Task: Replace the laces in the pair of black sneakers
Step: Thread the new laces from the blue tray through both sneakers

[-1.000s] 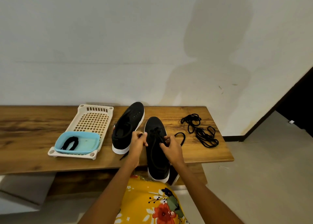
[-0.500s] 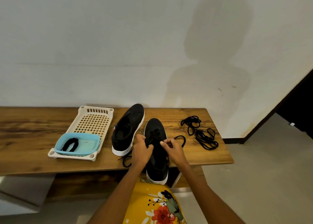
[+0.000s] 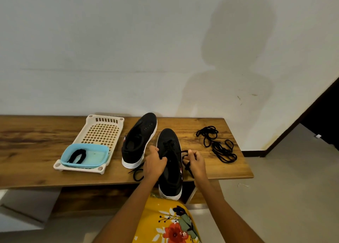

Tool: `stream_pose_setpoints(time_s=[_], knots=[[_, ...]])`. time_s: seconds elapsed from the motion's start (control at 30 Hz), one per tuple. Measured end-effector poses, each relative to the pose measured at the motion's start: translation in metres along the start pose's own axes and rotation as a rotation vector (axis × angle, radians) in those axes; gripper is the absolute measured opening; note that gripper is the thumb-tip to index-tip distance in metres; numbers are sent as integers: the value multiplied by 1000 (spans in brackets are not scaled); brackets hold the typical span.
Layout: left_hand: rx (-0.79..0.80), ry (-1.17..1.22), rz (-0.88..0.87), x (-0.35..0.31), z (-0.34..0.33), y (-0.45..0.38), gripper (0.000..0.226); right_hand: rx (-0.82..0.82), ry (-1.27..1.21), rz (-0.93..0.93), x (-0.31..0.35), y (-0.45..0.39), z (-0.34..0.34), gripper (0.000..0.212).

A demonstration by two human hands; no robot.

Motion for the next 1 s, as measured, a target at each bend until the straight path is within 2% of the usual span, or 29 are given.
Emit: stream_pose_setpoints(time_s=[0.03, 0.1, 0.13, 0.2, 0.27, 0.37, 0.57, 0.67, 0.87, 0.93, 1.0], knots=[[-22, -73, -57, -6, 2, 1, 38, 47, 71, 97, 8, 3, -6, 19], [-66, -205, -185, -18, 3, -1, 44, 166, 336, 287, 20, 12, -23, 37], [-77, -241, -210, -21, 3, -3, 45, 175, 479, 365, 24, 16, -29, 45], [-80, -244, -188, -21, 0, -7, 46, 83, 623, 435, 33, 17, -30, 45], [-94, -199, -149, -17, 0, -8, 44, 9, 649, 402, 37, 14, -25, 38], [-117, -183, -174, -13, -1, -10, 41, -9, 670, 397, 37, 11, -20, 35], [-163, -346, -265, -27, -6, -13, 48, 17, 812, 510, 45, 12, -51, 52], [-181, -374, -260, -30, -8, -17, 52, -37, 809, 423, 39, 6, -51, 46], [-210, -259, -166, -22, -6, -21, 51, -249, 613, 225, 30, -3, -25, 44], [-207, -206, -143, -20, -6, -21, 41, -199, 626, 259, 28, -5, -30, 40], [-188, -128, -137, -17, -6, -23, 36, -55, 666, 339, 27, -10, -40, 42]])
Point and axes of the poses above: each hand's wrist, its own y-axis away from the middle knuckle, its own z-axis out of the back of the hand, x = y × z, the point moved 7 cm from there along -y, towards the middle knuckle, and after that the axes turned 12 degrees about -x, right-handed, at the moved point
